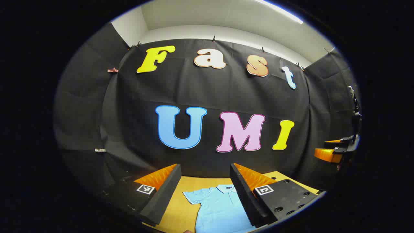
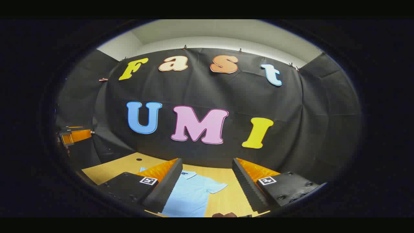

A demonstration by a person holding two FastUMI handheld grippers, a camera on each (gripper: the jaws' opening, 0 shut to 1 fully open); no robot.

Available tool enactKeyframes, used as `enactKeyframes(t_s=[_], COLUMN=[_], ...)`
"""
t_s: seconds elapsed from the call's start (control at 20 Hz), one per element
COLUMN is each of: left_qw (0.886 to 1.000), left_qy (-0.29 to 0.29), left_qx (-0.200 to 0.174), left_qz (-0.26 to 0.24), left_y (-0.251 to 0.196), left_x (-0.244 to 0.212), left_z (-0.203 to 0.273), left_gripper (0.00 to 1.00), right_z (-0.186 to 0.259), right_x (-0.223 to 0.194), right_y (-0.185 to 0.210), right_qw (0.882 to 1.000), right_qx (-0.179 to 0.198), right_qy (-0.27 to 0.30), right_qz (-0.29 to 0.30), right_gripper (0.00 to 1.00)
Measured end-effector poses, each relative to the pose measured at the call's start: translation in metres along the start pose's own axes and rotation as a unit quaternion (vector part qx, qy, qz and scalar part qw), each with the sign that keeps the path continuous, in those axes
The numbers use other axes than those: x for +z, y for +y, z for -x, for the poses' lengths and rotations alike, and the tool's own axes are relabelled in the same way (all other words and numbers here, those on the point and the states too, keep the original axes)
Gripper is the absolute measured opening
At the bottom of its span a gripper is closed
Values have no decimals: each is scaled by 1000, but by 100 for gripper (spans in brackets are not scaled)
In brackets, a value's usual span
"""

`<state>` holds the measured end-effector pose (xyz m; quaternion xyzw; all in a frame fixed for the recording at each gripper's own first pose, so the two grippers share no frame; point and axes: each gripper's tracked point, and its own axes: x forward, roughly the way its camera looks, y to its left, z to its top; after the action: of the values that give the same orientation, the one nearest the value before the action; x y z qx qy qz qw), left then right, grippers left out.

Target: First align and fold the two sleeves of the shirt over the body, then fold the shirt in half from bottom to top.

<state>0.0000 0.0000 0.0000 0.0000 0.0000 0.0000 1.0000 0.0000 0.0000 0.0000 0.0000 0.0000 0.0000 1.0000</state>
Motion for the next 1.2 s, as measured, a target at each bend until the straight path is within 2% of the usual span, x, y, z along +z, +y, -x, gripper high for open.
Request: enactKeyframes(t_s=[0.5,0.9,1.2], left_qw=[1000,1000,1000], left_qy=[-14,-19,-18], left_qx=[21,13,1], left_qz=[-12,-19,-19], left_y=[10,4,3], left_x=[16,22,23], left_z=[1,5,1], left_gripper=[96,97,96], right_z=[-5,-6,-12], right_x=[2,0,13], right_y=[0,-4,-4], right_qw=[1000,1000,1000], right_qx=[-1,-7,-2], right_qy=[1,4,1], right_qz=[-6,-10,22], right_gripper=[96,96,96])
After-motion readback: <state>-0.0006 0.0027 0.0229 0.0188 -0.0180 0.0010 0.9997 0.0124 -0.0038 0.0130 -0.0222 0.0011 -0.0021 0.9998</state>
